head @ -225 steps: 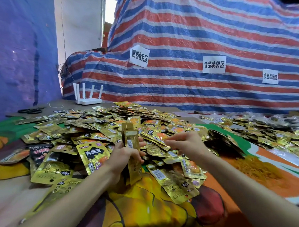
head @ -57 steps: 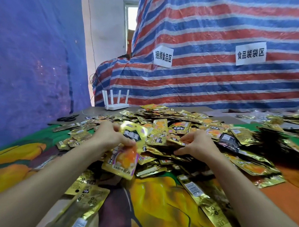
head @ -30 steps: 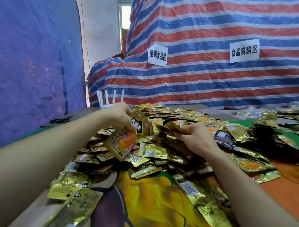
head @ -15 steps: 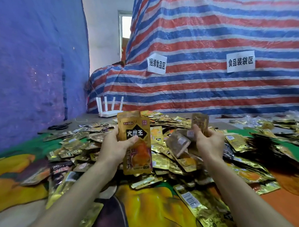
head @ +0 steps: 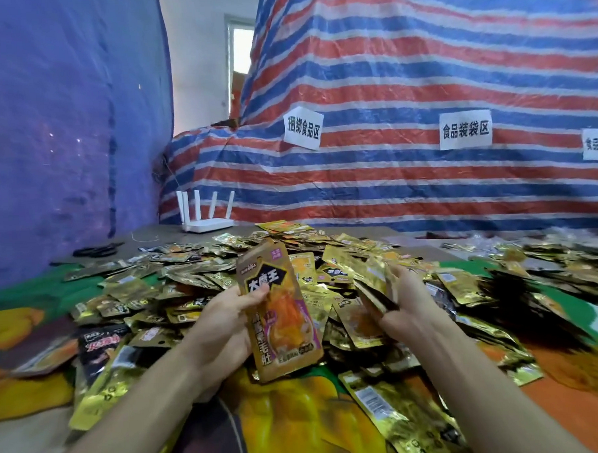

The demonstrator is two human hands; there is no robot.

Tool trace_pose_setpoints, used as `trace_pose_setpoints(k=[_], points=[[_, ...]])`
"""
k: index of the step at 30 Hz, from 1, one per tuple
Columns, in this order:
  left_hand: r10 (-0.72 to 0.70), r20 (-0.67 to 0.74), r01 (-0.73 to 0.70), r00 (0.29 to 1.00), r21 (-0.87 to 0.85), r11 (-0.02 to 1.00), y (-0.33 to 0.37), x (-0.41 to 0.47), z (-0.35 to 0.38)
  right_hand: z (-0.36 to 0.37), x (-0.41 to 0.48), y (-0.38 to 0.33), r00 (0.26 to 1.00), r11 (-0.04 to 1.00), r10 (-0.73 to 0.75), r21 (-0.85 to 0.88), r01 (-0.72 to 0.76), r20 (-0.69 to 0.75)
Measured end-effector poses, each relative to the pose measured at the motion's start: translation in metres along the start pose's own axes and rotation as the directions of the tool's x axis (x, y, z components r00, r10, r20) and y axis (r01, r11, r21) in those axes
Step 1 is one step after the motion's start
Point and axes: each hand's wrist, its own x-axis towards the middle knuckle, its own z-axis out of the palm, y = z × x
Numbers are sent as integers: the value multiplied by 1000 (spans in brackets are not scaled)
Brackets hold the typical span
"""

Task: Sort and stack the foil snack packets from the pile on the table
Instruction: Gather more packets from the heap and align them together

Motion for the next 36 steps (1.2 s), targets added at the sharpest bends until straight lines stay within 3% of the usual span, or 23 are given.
trace_pose_setpoints(k=[4, 7, 10, 12, 16, 19, 24, 27, 29, 31, 33, 36], points=[[-7, -27, 5, 1000, -60, 998, 3, 0, -4, 2, -5, 5, 993, 997, 32, -71, -24, 113], [14, -34, -16, 999, -53, 998, 4, -1, -6, 5, -5, 7, 990, 965, 1, -260, 36, 139], [103, -13, -103, 995, 5, 995, 5, -2, -3, 7, -4, 10, 972, 855, -203, -462, 236, 119], [130, 6, -130, 992, 59, 990, 4, -3, 0, 7, -3, 15, 921, 739, -316, -550, 389, 226], [120, -32, -105, 992, 299, 949, -7, -3, 7, 15, -11, 36, 785, 651, -387, -460, 604, 483], [153, -38, -133, 988, 320, 938, -14, -5, 11, 24, -18, 52, 717, 633, -457, -374, 678, 526], [177, 21, -173, 984, 345, 923, -20, -7, 17, 34, -28, 73, 707, 621, -493, -364, 694, 507], [221, 38, -220, 974, 363, 906, -21, -12, 21, 39, -37, 81, 774, 704, -385, -383, 598, 502], [380, 54, -356, 924, 485, 798, -25, -14, 22, 42, -43, 83, 732, 752, -384, -269, 602, 563], [504, 93, -454, 859, 593, 665, -28, -15, 22, 44, -44, 84, 653, 686, -488, -209, 697, 579], [497, 139, -477, 856, 583, 658, -28, -16, 24, 44, -42, 83, 622, 626, -567, -210, 751, 540], [423, 166, -435, 891, 581, 688, -22, -15, 19, 39, -39, 82, 698, 693, -516, -236, 681, 496]])
